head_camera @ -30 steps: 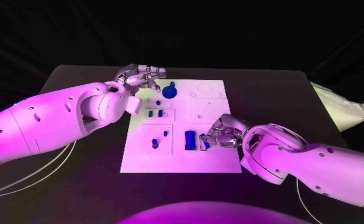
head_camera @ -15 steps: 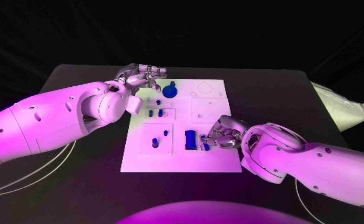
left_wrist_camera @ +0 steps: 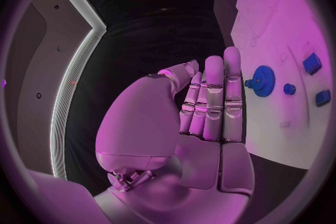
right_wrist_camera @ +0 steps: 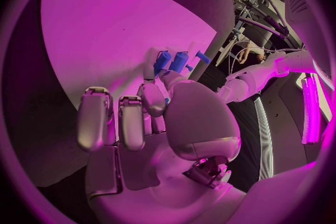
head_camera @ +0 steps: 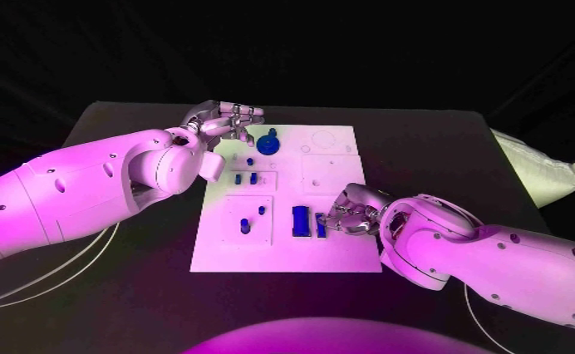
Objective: Assemble the parts on the task board
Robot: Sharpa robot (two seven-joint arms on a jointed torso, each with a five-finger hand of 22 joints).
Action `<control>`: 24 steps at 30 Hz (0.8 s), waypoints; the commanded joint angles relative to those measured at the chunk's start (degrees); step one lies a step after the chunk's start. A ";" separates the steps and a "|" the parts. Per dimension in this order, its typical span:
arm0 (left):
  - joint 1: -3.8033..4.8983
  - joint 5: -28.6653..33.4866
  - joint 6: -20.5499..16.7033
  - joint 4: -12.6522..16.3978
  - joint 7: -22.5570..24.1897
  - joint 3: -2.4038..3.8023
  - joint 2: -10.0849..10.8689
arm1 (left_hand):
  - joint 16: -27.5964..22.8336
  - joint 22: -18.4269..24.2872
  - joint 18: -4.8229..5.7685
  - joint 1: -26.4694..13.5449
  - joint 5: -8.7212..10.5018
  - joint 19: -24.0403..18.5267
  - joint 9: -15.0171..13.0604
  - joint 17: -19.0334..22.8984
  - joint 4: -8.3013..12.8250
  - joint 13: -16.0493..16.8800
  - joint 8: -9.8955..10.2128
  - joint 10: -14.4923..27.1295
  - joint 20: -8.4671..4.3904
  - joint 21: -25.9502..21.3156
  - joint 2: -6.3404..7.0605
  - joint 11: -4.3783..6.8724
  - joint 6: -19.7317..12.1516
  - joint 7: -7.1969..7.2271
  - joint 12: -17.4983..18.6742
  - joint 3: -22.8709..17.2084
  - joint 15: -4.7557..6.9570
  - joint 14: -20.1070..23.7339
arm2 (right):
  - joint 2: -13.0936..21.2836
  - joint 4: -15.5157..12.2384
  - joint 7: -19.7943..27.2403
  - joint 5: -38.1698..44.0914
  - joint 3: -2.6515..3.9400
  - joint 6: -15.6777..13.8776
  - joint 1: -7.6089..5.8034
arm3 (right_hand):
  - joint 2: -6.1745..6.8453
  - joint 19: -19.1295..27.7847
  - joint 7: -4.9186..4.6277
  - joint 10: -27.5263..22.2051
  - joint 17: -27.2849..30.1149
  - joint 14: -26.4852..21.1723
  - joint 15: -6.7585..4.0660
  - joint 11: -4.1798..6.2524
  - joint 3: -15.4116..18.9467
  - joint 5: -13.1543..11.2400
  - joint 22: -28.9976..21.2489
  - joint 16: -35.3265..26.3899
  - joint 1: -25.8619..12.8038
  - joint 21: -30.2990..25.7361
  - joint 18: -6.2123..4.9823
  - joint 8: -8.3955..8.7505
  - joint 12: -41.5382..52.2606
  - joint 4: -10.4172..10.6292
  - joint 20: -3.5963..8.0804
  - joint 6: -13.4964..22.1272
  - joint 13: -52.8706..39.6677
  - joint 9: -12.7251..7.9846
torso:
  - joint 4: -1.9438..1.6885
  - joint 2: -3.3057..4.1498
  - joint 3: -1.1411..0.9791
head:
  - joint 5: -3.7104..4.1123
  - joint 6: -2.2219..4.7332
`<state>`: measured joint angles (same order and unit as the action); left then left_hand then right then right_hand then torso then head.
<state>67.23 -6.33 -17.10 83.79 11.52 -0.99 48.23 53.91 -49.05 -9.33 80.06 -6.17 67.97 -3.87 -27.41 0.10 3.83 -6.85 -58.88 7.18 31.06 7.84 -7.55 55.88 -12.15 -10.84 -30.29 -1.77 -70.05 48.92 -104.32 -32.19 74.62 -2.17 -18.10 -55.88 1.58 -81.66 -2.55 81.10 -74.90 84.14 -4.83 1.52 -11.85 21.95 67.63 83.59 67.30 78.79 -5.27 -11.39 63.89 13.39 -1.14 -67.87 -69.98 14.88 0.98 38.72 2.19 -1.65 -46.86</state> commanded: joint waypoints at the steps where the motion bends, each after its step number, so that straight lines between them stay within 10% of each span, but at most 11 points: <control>1: 0.02 -0.48 1.05 0.16 0.16 0.03 -0.08 | 0.24 -0.07 -1.11 -0.45 -0.19 -0.36 -0.06 0.07 0.31 -0.04 -0.19 0.43 0.04 -0.32 -0.13 -0.16 -0.44 0.10 -0.23 0.08 -0.12 0.13 | -0.18 -0.16 -0.21 1.13 -0.01 0.78 0.07 | -0.32 -0.40 -0.26 0.63 -6.22 4.21 -0.37 0.00 0.43 0.81 0.17 0.12 -1.23 0.18 0.93 -0.08 0.36 0.92 0.02 -0.05 -0.30 0.16 | 0.02 0.00 -0.01 | -0.02 0.00; 10: 0.02 -0.48 1.12 0.11 0.11 0.03 -0.08 | 0.24 -0.07 -1.11 -0.45 -0.19 -0.36 -0.06 0.07 0.31 -0.04 -0.19 0.43 0.04 -0.32 -0.13 -0.16 -0.44 0.10 -0.23 0.08 -0.12 0.13 | 0.73 -0.81 1.25 2.01 -0.01 0.04 0.10 | 1.17 -0.43 -0.25 0.73 -6.23 4.21 -0.35 -0.02 4.32 1.41 0.24 0.11 -4.67 0.19 0.94 -0.08 0.21 3.05 0.02 -0.19 -0.62 0.47 | -0.03 0.00 -0.08 | 0.03 0.02; 24: 0.02 -0.48 1.19 0.01 0.00 0.03 -0.04 | 0.25 -0.08 -1.10 -0.52 -0.18 -0.37 -0.06 0.10 0.34 -0.05 -0.23 0.52 0.05 -0.32 -0.13 -0.19 -0.51 0.07 -0.27 0.09 -0.14 0.14 | 3.84 -2.32 6.50 1.78 -0.01 4.81 0.30 | 1.30 -0.21 -0.33 0.25 -5.80 4.11 -0.36 -0.07 8.83 -9.87 0.04 -0.28 1.51 -0.06 0.88 0.20 -1.13 -1.15 0.04 0.33 -0.64 1.08 | 0.10 -0.01 -0.07 | 0.00 -0.05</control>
<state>67.23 -6.55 -16.95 83.73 11.32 -0.99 48.29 53.91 -49.05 -9.33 80.06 -6.17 67.97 -3.87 -27.36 0.10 3.83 -6.84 -58.66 7.18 31.06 7.84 -7.77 55.88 -12.15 -10.84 -30.29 -1.77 -70.05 52.83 -106.70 -27.87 75.77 -2.17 -16.03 -55.70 3.00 -81.65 -2.68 81.48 -74.90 84.13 -4.83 1.56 -3.02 12.49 67.71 83.59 68.24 78.78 -5.27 -11.39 63.00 12.53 -1.14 -67.75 -70.62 15.91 1.09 38.72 2.12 -1.76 -46.91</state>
